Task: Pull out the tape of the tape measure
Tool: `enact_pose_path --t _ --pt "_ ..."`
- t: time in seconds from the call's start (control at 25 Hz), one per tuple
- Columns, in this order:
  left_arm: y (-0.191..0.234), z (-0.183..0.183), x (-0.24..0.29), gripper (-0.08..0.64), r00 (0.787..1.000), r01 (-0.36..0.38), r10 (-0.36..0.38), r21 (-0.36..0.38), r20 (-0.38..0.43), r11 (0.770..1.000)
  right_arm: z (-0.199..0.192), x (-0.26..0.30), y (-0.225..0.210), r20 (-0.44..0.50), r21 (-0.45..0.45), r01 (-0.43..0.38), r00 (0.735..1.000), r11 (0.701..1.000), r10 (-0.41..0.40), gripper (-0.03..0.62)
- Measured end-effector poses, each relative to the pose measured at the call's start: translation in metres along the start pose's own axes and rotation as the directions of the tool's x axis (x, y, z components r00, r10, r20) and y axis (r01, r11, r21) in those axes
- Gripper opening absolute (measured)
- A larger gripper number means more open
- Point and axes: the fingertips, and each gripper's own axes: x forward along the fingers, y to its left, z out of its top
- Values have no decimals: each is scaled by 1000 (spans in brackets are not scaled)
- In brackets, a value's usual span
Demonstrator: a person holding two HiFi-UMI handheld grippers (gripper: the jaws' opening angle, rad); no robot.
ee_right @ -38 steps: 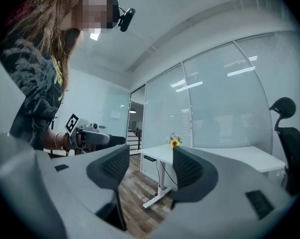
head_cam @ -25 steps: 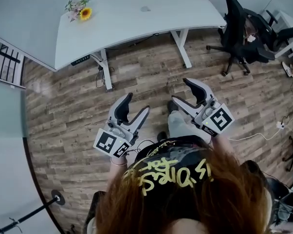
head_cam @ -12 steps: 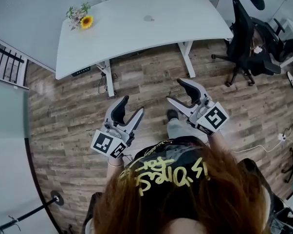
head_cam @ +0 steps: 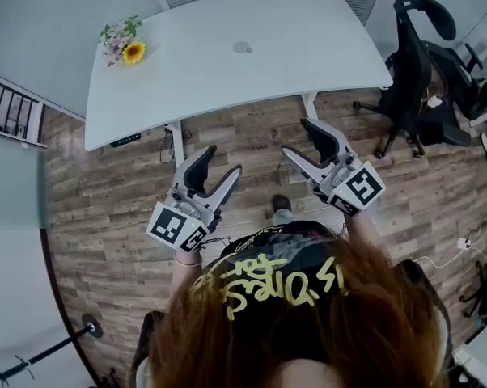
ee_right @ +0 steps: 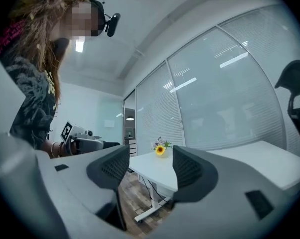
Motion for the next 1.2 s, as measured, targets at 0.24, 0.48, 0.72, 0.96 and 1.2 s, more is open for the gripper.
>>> enact_pose_path --t 0.24,0.48,0.72,0.96,1.2 --pt "17 -2 38 249 1000 -10 10 10 -22 1000 4 8 -47 19 38 -18 1000 999 18 255" --pt "20 3 76 249 1000 -13 13 29 -6 999 -8 11 -80 -32 35 -36 999 999 37 255" --pt "19 -5 78 249 998 -35 37 47 -42 998 -21 16 -91 -34 52 -55 998 997 57 253" --pt "40 -11 50 247 991 -122 123 15 -46 992 -21 32 -71 -33 19 -104 994 994 104 254" --pt "42 -7 53 245 993 -114 114 16 -22 993 -16 37 -70 -39 -20 -98 994 995 97 253"
